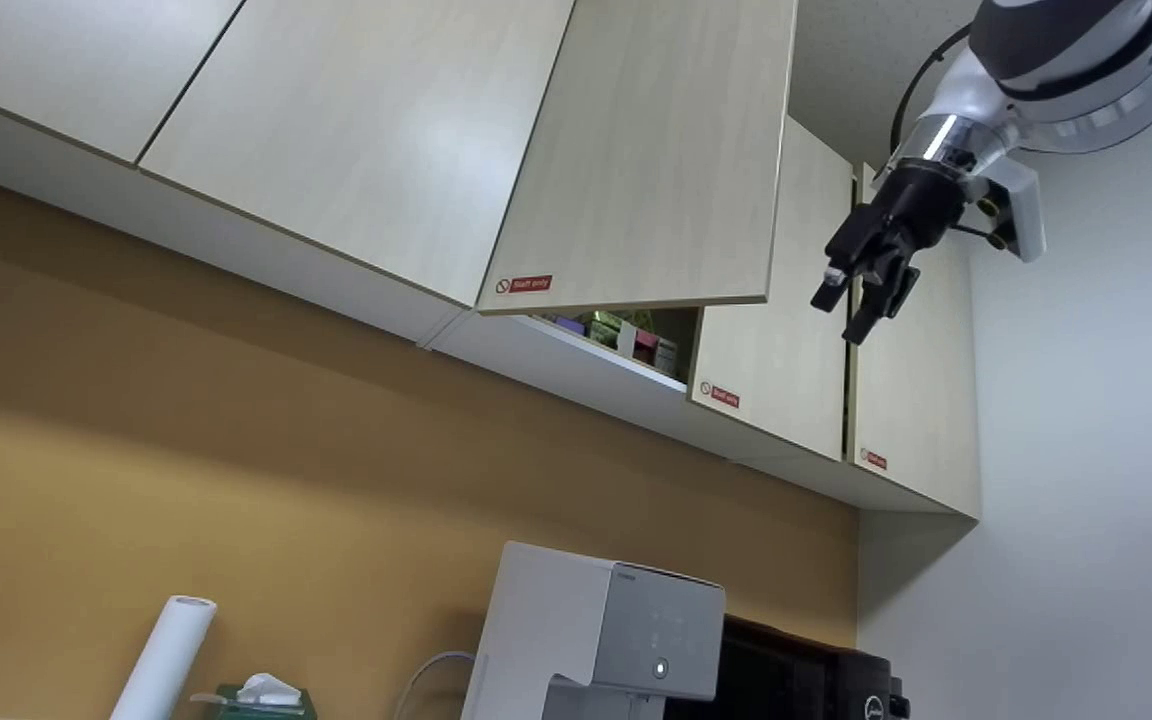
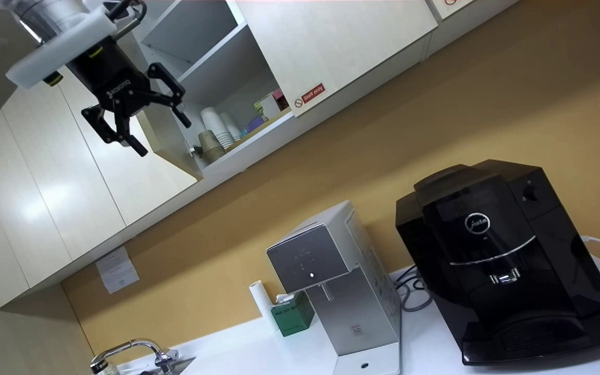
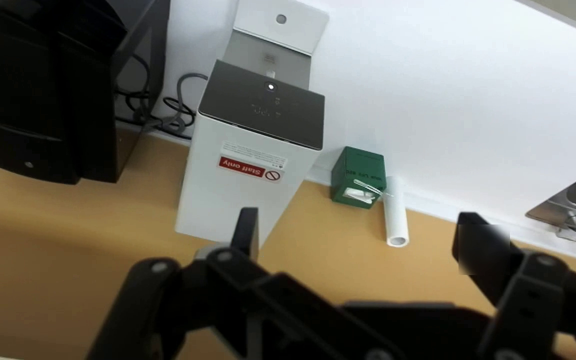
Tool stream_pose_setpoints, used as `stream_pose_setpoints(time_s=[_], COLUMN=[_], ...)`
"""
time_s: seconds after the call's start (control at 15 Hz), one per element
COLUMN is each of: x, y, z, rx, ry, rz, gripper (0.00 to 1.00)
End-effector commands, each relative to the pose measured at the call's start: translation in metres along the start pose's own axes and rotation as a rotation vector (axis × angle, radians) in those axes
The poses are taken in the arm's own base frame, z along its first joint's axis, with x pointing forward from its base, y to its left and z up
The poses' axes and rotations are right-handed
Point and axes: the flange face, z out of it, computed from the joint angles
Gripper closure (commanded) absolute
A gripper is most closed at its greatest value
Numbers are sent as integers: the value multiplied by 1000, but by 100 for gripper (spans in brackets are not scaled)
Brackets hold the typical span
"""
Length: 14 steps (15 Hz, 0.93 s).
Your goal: Close the cabinet door
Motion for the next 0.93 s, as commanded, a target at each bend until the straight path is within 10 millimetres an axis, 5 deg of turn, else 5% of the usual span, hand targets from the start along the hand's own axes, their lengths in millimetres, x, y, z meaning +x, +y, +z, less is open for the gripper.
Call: stream_pose_setpoints(time_s=[0.0,0.2,0.53,0.87], x=[11,20,19,21], y=[-17,-28,-22,-31], z=[-19,-31,-22,-14], rx=[30,36,26,20], ry=[95,263,190,310], rz=[-20,18,-18,20], gripper=[0,0,0,0])
